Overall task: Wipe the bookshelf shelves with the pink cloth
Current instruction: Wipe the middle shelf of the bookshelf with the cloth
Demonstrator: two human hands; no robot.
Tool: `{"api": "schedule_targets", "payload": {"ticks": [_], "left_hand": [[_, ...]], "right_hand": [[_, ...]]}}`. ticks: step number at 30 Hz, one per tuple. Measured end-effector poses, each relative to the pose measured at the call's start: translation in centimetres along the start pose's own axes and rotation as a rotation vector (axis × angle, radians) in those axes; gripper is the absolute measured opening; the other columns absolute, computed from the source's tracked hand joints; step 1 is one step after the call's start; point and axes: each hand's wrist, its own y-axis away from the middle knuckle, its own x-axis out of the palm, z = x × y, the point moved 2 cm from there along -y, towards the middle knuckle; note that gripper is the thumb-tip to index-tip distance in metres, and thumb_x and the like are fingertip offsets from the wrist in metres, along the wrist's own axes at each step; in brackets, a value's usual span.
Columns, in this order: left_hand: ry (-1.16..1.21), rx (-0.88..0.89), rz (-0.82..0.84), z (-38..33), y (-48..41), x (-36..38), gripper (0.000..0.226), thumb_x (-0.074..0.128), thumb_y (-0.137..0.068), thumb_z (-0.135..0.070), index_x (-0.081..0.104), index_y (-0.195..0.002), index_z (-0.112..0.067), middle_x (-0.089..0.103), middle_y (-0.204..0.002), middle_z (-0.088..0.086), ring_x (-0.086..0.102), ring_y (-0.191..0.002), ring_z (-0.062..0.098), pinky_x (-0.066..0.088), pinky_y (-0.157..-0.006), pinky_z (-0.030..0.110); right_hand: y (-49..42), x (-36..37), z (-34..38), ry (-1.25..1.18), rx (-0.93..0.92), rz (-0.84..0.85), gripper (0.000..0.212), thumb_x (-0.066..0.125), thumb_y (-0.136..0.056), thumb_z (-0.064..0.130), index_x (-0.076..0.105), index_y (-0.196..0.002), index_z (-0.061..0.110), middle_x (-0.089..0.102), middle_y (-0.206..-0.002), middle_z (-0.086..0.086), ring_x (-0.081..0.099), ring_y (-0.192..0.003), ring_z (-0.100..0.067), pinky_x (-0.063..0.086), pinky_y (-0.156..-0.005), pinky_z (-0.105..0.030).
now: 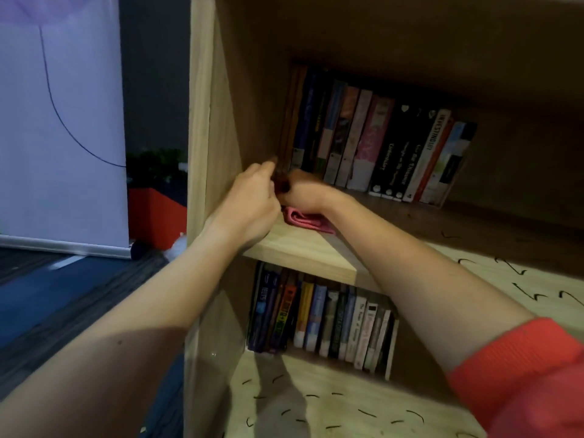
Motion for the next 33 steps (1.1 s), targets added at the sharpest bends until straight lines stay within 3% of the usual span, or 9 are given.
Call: {"api": "schedule_targets", "payload": {"ticks": [2,3,6,9,15,19,23,29,33], "left_hand": [[0.01,-0.011,0.004,0.0,0.1,-0.1,0.047,0.035,-0.099,-0.006,0.03,-0.146,-0.009,0.041,-0.141,0.011,0.038,-0.129,0.024,0.029,-0.102,0.025],[0.011,-0.012,0.0,0.0,0.1,0.0,0.047,0.035,-0.099,-0.007,0.03,-0.145,-0.009,0.04,-0.141,0.011,0.038,-0.13,0.024,0.029,-0.103,0.026],[-0.011,-0.008,0.013,0.1,0.0,0.0,0.046,0.034,-0.099,-0.008,0.03,-0.145,-0.007,0.039,-0.142,0.013,0.036,-0.131,0.025,0.027,-0.103,0.026],[-0.01,-0.017,0.031,0.2,0.0,0.0,0.045,0.032,-0.101,-0.011,0.031,-0.145,-0.007,0.039,-0.142,0.013,0.036,-0.131,0.026,0.027,-0.104,0.028],[-0.101,-0.055,0.092,-0.1,-0.2,0.2,0.041,0.034,-0.101,-0.016,0.04,-0.139,-0.003,0.042,-0.14,0.017,0.038,-0.129,0.03,0.03,-0.104,0.034],[-0.156,-0.09,0.152,-0.3,0.3,-0.1,0.041,0.037,-0.1,-0.018,0.041,-0.138,-0.003,0.041,-0.141,0.015,0.034,-0.132,0.029,0.026,-0.107,0.034],[-0.219,-0.096,0.212,-0.3,0.4,0.0,0.044,0.038,-0.1,-0.025,0.04,-0.14,-0.005,0.038,-0.145,0.012,0.026,-0.137,0.028,0.02,-0.113,0.036],[-0.312,-0.071,0.241,-0.4,1.0,-0.3,0.049,0.033,-0.101,-0.032,0.038,-0.141,-0.005,0.033,-0.149,0.015,0.017,-0.141,0.031,0.013,-0.114,0.037],[-0.306,-0.073,0.245,-0.9,1.0,-0.2,0.049,0.035,-0.1,-0.033,0.041,-0.139,-0.005,0.035,-0.147,0.015,0.019,-0.14,0.03,0.014,-0.112,0.034]], "right_hand": [[1.4,0.1,0.7,0.01,-0.063,-0.001,0.008,0.054,-0.092,0.013,0.06,-0.085,0.012,0.058,-0.08,-0.002,0.051,-0.069,-0.013,0.04,-0.06,-0.026],[2.6,-0.2,0.4,0.019,-0.093,-0.002,0.013,0.057,-0.089,0.012,0.065,-0.099,0.011,0.062,-0.087,0.0,0.052,-0.071,-0.009,0.041,-0.065,-0.025],[6.4,-2.2,-2.3,0.117,-0.011,-0.057,0.049,0.062,-0.081,0.008,0.056,-0.129,0.015,0.061,-0.115,0.005,0.054,-0.096,-0.004,0.042,-0.083,-0.019],[7.9,-2.7,-3.5,0.128,0.089,-0.144,0.045,0.059,-0.082,0.007,0.059,-0.127,0.017,0.066,-0.116,-0.004,0.06,-0.095,-0.014,0.048,-0.084,-0.029],[7.5,-0.4,0.1,0.036,-0.001,-0.15,0.045,0.048,-0.089,0.008,0.054,-0.132,0.02,0.05,-0.112,-0.004,0.05,-0.103,-0.016,0.036,-0.09,-0.022],[8.6,-0.7,-0.5,-0.017,0.06,-0.178,0.044,0.048,-0.088,0.007,0.058,-0.129,0.02,0.051,-0.115,-0.005,0.049,-0.11,-0.02,0.032,-0.089,-0.019],[12.1,-2.1,-3.5,-0.026,0.168,-0.285,0.042,0.046,-0.088,0.006,0.061,-0.125,0.019,0.052,-0.119,-0.006,0.047,-0.115,-0.025,0.035,-0.096,-0.029],[14.1,-3.0,-5.3,-0.055,0.184,-0.352,0.04,0.046,-0.086,0.006,0.064,-0.12,0.018,0.054,-0.121,-0.004,0.05,-0.109,-0.019,0.04,-0.088,-0.027],[13.2,-2.5,-5.4,-0.066,0.193,-0.357,0.033,0.048,-0.089,0.022,0.066,-0.116,0.019,0.055,-0.117,-0.004,0.049,-0.107,-0.022,0.04,-0.089,-0.029]]}}
